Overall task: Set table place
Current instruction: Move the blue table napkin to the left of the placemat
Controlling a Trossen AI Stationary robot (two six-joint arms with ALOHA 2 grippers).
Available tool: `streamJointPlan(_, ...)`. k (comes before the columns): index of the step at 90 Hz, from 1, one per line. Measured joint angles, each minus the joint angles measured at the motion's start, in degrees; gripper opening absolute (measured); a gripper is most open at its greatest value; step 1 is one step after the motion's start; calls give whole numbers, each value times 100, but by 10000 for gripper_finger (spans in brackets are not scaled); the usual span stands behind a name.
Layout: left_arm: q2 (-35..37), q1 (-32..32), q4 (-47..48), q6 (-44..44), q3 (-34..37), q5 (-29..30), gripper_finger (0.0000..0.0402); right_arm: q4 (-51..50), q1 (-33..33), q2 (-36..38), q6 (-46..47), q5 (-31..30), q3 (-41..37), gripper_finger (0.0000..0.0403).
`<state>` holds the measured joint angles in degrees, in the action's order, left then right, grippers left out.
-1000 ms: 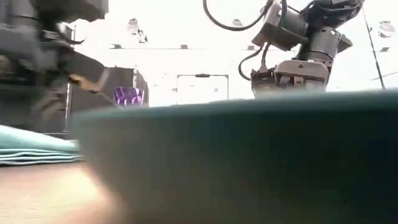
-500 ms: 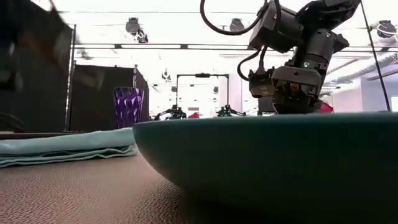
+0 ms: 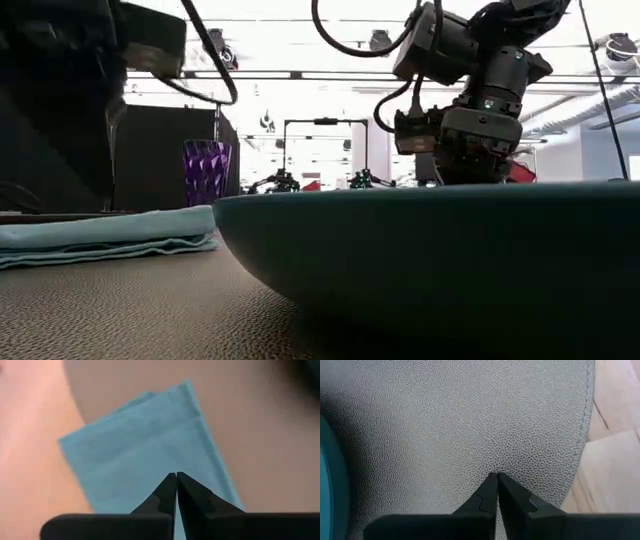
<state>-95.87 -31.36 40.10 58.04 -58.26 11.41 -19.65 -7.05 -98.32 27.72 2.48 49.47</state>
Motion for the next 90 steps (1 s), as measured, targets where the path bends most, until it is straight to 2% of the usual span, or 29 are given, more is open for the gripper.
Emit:
streamJointPlan(16, -358, 140, -201, -124, 4, -403, 0, -34, -2, 0, -152, 42, 9, 0)
streamJointPlan(33, -596, 252, -85, 20, -29, -482, 0, -42, -2, 2, -279, 48, 9, 0)
streamJointPlan(48, -640, 313, 377, 640, -31, -290, 0, -45, -14, 2, -338, 57, 9, 0)
streamJointPlan(67, -633, 318, 965, 1448, -20, -356, 0, -49, -15, 0, -439, 79, 9, 0)
streamJointPlan(90, -662, 313, 2074, 1666, 7, -461, 0, -112, -15, 11, -445, 83, 9, 0)
